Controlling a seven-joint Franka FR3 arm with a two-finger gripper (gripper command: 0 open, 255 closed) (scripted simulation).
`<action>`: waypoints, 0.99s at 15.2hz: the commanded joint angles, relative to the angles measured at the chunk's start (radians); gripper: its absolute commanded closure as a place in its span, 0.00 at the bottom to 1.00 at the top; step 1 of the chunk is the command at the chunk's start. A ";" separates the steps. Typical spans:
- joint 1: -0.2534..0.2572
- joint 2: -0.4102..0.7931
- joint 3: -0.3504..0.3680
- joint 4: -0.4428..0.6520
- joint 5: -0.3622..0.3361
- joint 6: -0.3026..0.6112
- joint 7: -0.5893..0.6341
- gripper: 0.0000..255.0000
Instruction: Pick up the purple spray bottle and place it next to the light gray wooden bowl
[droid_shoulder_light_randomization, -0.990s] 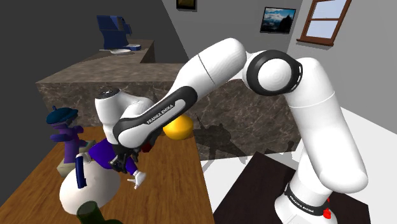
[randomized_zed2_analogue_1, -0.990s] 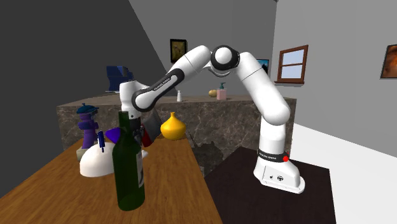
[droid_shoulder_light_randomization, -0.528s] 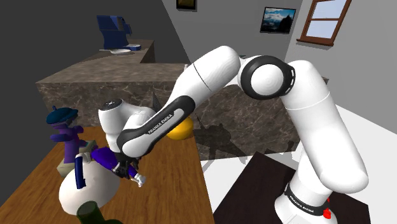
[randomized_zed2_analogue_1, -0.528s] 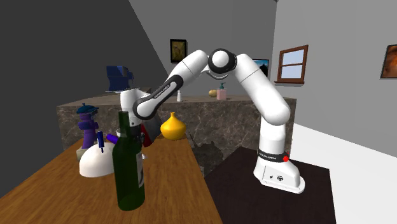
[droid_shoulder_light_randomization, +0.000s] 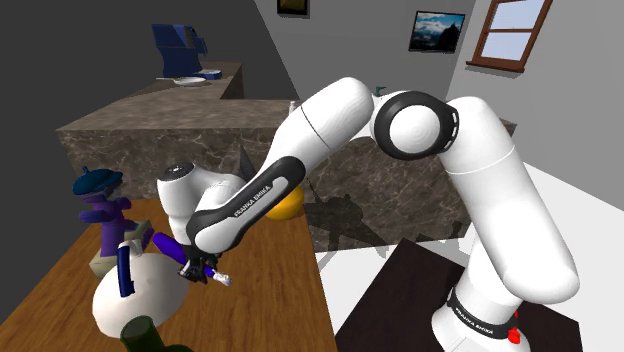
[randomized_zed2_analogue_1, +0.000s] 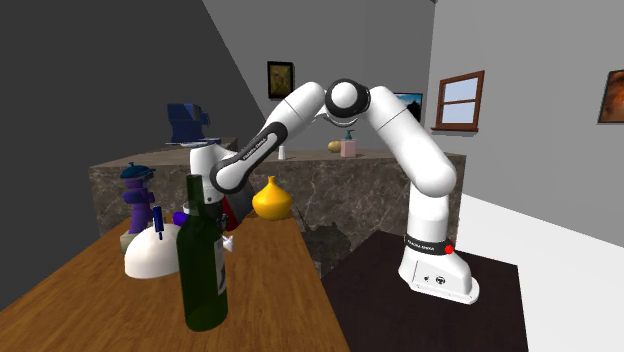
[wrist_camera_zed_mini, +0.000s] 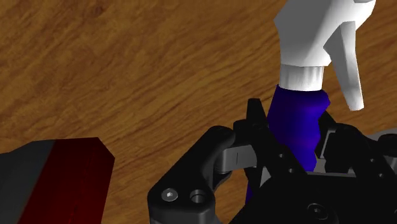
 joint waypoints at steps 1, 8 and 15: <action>0.000 0.000 0.000 0.000 0.000 0.000 0.000 1.00; -0.003 -0.021 0.007 0.000 0.008 -0.021 -0.004 0.00; -0.010 -0.077 0.025 0.007 0.031 -0.083 -0.018 0.00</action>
